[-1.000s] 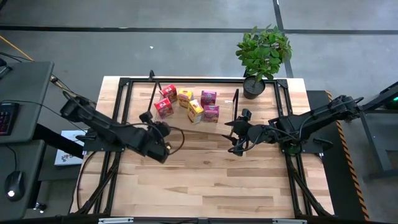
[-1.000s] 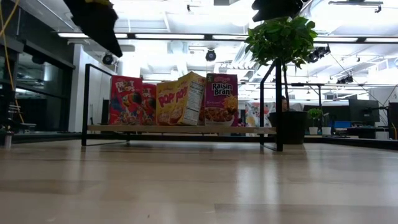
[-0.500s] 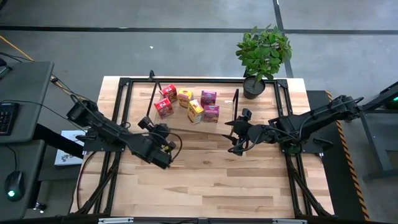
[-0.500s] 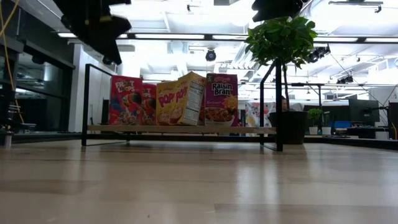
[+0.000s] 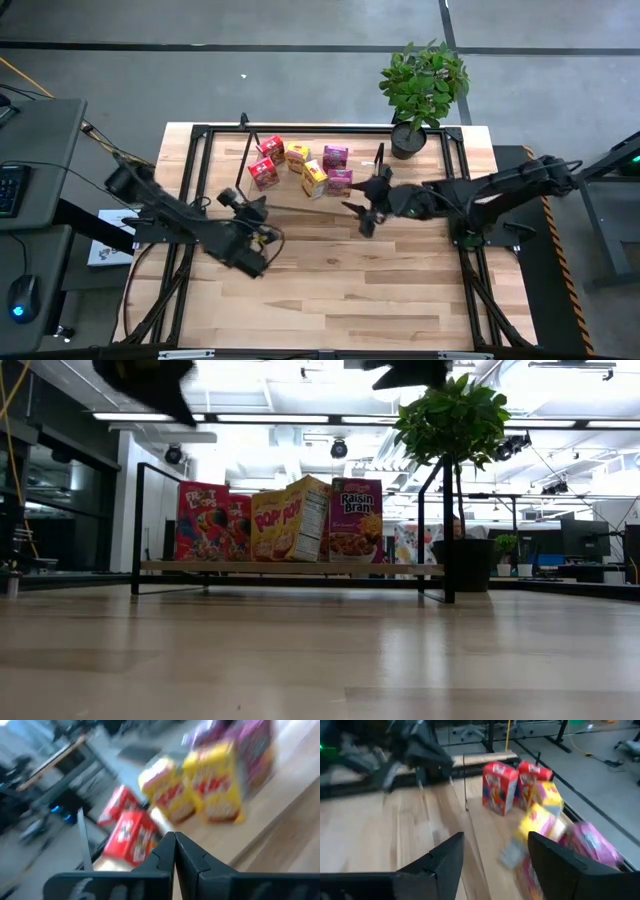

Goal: Stack cereal on shelf
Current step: Adjust the bottom yellow cereal box on the shelf to align it with the other yellow cereal box, then return to Home Position

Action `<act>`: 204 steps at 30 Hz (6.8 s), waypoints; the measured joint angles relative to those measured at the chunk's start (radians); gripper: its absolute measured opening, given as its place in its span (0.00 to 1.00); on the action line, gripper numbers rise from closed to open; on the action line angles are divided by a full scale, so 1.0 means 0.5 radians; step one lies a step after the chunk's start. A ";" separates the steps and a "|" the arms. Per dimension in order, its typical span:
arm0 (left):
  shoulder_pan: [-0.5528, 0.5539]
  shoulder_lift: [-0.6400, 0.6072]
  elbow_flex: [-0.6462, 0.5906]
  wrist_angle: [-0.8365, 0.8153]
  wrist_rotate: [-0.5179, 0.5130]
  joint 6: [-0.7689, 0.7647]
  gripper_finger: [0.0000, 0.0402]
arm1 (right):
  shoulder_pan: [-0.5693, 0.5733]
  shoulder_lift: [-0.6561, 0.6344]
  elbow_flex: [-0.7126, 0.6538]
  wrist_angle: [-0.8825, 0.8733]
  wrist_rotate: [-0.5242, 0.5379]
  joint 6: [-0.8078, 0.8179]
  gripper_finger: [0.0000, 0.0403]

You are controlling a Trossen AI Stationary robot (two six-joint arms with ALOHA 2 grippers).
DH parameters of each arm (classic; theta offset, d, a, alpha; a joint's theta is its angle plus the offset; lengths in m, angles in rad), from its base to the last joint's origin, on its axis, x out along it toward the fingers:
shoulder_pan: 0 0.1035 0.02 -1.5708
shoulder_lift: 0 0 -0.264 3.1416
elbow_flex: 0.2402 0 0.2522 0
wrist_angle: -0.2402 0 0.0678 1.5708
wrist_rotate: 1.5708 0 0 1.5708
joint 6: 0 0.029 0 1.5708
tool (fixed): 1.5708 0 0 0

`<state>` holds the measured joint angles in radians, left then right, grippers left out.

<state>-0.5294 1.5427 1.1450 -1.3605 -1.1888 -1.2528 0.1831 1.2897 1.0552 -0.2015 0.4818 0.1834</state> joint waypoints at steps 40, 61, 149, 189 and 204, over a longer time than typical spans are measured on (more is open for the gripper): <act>-0.192 -0.906 -0.954 2.659 0.947 1.865 0.00 | -0.655 1.329 1.619 -1.397 -0.546 0.423 0.87; -0.192 -0.905 -0.955 2.653 0.950 1.900 0.00 | -0.657 1.492 1.616 -1.328 -0.499 0.493 0.75; -0.197 -0.906 -0.954 2.695 0.676 2.134 0.00 | -0.641 1.275 1.763 -1.192 -0.744 -0.834 0.72; 1.623 -1.534 -1.223 3.060 2.806 2.743 0.00 | -0.609 -1.186 -0.466 -0.622 -0.755 -0.105 0.00; 1.861 -1.678 -1.450 3.200 3.147 2.694 0.00 | -0.609 -1.180 -0.467 -0.716 -0.753 -0.149 0.00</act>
<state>0.4010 0.7036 0.4200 0.2395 0.3845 0.0942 -0.1215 0.6998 0.8219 -0.5595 0.1051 0.1090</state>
